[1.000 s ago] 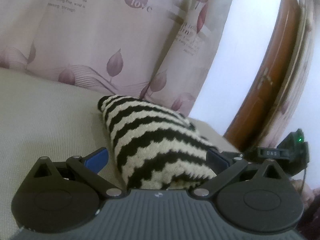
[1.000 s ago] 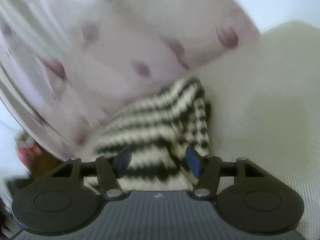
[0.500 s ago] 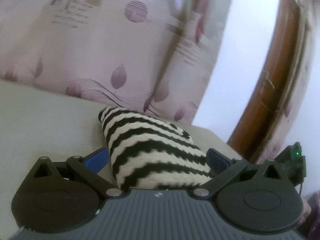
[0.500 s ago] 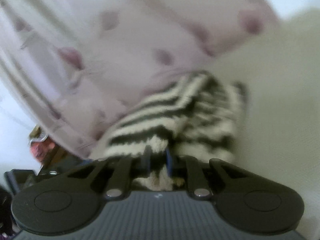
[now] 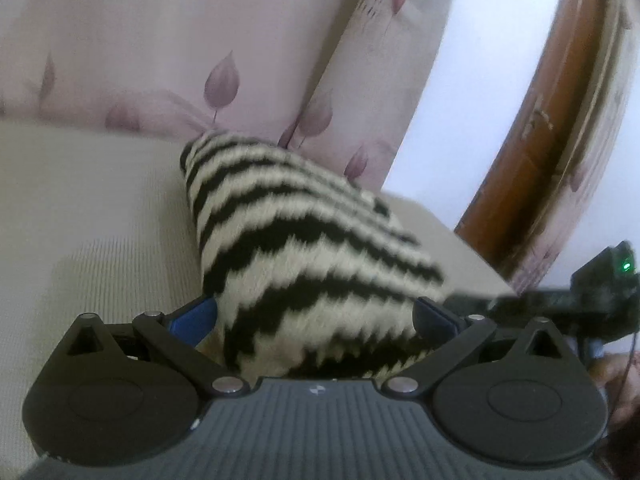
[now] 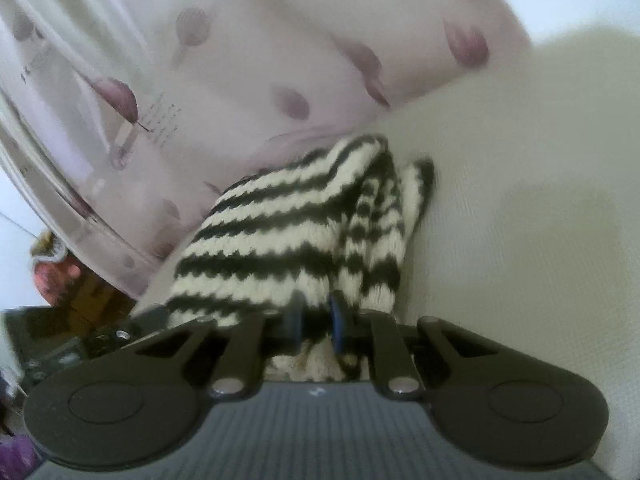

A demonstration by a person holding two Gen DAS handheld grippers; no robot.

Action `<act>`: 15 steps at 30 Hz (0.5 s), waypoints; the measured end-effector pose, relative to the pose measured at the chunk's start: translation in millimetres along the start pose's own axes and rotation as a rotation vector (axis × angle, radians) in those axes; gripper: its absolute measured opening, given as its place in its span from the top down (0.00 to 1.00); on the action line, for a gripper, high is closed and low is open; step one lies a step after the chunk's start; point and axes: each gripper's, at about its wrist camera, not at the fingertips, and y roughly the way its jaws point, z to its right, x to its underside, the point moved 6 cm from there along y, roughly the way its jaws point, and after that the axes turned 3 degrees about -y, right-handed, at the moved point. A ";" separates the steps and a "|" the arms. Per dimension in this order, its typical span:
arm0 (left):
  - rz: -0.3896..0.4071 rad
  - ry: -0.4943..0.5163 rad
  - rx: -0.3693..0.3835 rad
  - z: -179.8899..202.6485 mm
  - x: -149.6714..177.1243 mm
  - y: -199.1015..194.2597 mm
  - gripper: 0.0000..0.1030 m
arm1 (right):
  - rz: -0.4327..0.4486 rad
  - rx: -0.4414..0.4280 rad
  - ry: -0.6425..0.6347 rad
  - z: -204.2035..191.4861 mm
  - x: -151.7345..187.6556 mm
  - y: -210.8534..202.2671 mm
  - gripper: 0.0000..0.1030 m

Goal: Fold small clothes

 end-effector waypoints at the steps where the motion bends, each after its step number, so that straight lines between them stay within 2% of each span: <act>1: -0.001 -0.006 0.004 -2.9 3.4 1.7 0.01 | 0.014 -0.008 0.019 -0.8 -0.8 -4.6 0.84; 5: 0.020 -0.019 0.024 -7.5 7.5 1.9 0.01 | 0.108 -0.047 0.028 -14.1 -30.6 -10.9 0.82; 6: 0.037 -0.009 0.021 -6.9 6.8 0.2 0.01 | 0.110 -0.038 0.031 -15.4 -40.1 -5.9 0.75; 7: 0.048 -0.001 0.017 -5.8 6.9 -0.8 0.01 | 0.102 -0.021 0.032 -15.4 -48.4 1.0 0.67; 11: 0.062 0.003 0.022 -4.5 9.5 -3.5 0.01 | 0.017 -0.013 0.024 -18.3 -62.1 46.4 0.58; 12: 0.067 0.001 0.023 -5.1 9.5 -4.6 0.01 | -0.019 0.003 0.025 -17.6 -59.4 58.6 0.59; 13: 0.072 -0.003 0.023 -5.2 9.6 -6.1 0.01 | -0.035 0.042 0.014 -16.6 -55.7 66.6 0.68; 15: 0.101 -0.014 0.016 -7.0 9.2 -11.3 0.01 | -0.031 0.098 -0.036 -16.7 -53.3 73.3 0.92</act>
